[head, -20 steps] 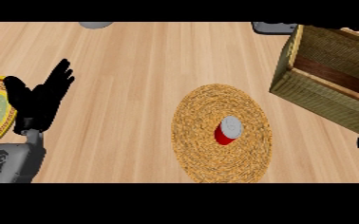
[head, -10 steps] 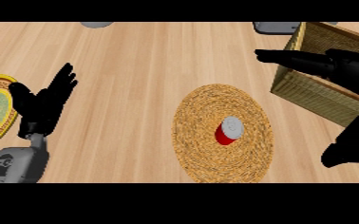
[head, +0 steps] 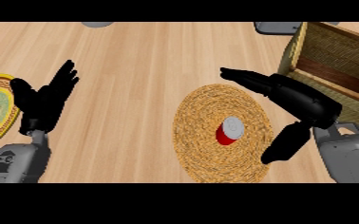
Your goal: Pick the can from the placemat and place it in the basket
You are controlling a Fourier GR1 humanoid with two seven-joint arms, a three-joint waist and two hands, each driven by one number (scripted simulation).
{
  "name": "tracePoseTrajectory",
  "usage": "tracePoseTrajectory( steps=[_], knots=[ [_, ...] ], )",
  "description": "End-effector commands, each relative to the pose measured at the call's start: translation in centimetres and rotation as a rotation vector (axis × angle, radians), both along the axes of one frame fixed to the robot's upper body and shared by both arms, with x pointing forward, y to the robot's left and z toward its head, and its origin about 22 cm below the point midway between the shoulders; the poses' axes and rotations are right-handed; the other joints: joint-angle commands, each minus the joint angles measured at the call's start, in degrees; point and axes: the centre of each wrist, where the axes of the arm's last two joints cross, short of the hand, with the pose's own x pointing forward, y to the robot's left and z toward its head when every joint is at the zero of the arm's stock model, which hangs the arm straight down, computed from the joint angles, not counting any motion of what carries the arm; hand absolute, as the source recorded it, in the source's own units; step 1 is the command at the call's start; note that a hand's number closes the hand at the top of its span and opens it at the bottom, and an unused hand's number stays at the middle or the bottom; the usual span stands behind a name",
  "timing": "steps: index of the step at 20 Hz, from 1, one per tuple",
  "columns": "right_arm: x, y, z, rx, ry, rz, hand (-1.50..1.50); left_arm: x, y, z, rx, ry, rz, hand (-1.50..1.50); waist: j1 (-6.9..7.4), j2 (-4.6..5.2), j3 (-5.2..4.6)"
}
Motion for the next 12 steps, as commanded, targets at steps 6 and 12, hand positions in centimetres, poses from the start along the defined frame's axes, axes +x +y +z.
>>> tracePoseTrajectory(
  steps=[6, 12],
  knots=[
    [-0.1, 4.8, -4.5, -0.127, 0.025, 0.007, -1.50, 0.8, 0.0, 1.3, 0.006, 0.016, 0.005, 0.00, -0.20, -0.09, -0.03],
    [0.4, 2.0, -5.7, -0.203, 0.036, 0.018, -1.50, -1.8, -0.3, -1.4, 0.006, 0.006, 0.012, 0.00, -0.15, -0.13, -0.03]
  ],
)
